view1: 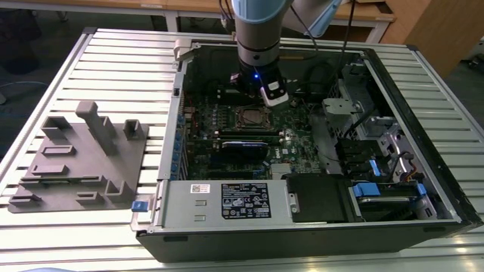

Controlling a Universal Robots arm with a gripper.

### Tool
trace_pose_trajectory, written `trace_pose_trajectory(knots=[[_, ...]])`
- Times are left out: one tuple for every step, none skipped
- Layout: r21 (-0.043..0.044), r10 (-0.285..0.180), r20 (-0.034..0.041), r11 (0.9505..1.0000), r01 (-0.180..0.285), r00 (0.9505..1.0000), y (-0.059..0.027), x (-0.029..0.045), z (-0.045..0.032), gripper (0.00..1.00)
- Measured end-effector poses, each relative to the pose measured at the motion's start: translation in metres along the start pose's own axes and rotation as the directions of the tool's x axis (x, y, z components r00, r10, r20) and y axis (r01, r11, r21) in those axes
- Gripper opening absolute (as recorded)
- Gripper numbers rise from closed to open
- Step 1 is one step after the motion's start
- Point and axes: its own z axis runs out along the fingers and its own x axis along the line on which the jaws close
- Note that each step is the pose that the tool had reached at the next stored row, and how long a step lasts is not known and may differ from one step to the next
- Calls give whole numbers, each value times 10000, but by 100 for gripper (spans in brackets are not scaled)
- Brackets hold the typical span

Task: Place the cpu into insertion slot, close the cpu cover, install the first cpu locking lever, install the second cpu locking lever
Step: 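Install the first cpu locking lever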

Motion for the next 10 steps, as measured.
trace_pose_trajectory(knots=[[1,1,-1,10000,-1,10000,0,1,1,11],[0,0,-1,10000,0,10000,-1,1,3,11],[-1,0,0,10000,0,10000,2,2,8,11],[-2,2,2,10000,-2,10000,5,4,10,11],[-1,2,1,10000,-2,10000,9,5,12,11],[-1,1,1,10000,-1,10000,14,5,13,11],[-1,1,0,10000,-1,10000,19,6,15,11],[-1,1,0,10000,-1,10000,22,7,16,11],[-1,1,0,10000,-1,10000,25,7,17,11],[-1,0,0,10000,0,10000,26,7,18,11]])
